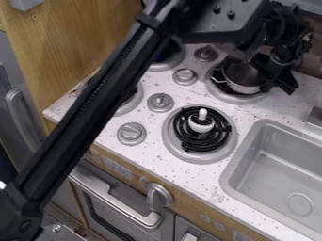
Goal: Moves the silver pot to the top right burner
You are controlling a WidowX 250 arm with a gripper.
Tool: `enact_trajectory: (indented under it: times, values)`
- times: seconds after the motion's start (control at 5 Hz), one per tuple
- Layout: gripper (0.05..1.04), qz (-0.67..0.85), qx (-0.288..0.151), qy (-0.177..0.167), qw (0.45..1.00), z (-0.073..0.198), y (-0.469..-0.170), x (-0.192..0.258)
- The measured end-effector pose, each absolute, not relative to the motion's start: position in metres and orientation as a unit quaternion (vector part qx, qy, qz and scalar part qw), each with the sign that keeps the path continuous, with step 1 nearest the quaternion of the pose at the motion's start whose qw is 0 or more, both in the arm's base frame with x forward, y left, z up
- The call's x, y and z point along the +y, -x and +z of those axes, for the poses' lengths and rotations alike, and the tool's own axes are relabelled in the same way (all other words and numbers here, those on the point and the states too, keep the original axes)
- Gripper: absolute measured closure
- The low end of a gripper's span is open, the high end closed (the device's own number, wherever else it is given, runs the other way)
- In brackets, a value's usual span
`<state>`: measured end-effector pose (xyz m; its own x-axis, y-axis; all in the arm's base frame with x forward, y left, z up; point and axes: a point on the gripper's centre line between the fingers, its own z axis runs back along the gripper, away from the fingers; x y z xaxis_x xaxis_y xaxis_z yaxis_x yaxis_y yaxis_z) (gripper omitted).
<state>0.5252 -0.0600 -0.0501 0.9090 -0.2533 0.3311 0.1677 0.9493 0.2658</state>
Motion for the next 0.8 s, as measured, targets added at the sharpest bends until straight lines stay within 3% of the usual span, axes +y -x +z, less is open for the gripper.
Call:
enact_trajectory:
  times: [0.2,0.4,0.6,0.8]
  values:
    - [0.851,-0.093,-0.176,-0.115,0.973,-0.051,-0.523,-0.056]
    - [0.590,-0.073,-0.177,-0.136,0.972,-0.052,-0.513,-0.045]
    - [0.276,-0.052,-0.220,-0.142,0.964,-0.009,-0.512,-0.041]
    - [0.088,-0.025,-0.223,-0.136,0.965,0.025,-0.485,-0.038]
